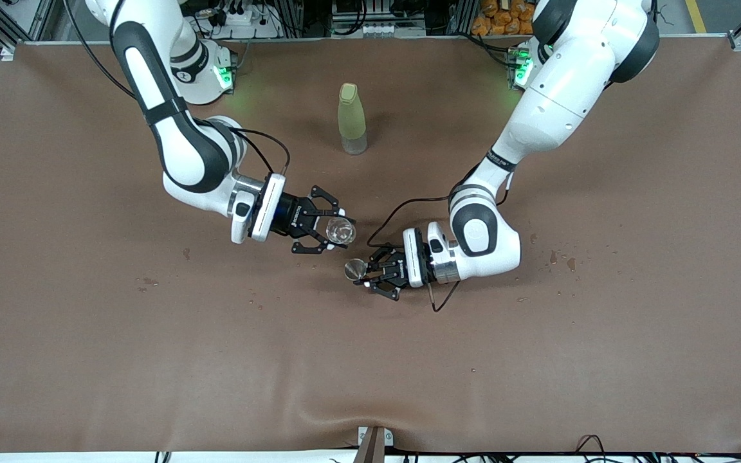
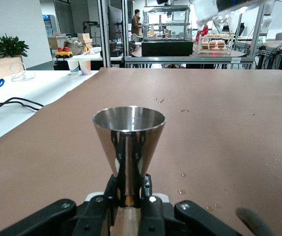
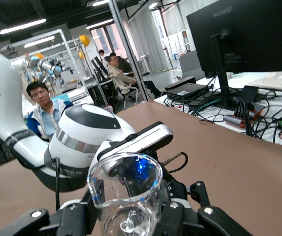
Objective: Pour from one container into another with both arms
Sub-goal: 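Tilt the beaker with the right gripper over the held jigger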
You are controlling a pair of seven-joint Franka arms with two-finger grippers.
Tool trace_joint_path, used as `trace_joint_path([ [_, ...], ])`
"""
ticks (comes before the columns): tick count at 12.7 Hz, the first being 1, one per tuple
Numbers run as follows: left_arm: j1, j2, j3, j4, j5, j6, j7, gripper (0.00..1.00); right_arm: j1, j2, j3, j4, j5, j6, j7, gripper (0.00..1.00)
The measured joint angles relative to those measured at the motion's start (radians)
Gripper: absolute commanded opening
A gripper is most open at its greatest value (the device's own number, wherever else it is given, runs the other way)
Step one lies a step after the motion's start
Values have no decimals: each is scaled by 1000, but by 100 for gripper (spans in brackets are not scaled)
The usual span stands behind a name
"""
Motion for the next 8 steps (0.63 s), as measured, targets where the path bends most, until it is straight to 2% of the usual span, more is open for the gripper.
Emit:
trace_joint_path([
  [8, 0, 2, 1, 3, 0, 4, 0, 0, 24, 161, -1, 169, 19, 55, 67, 4],
])
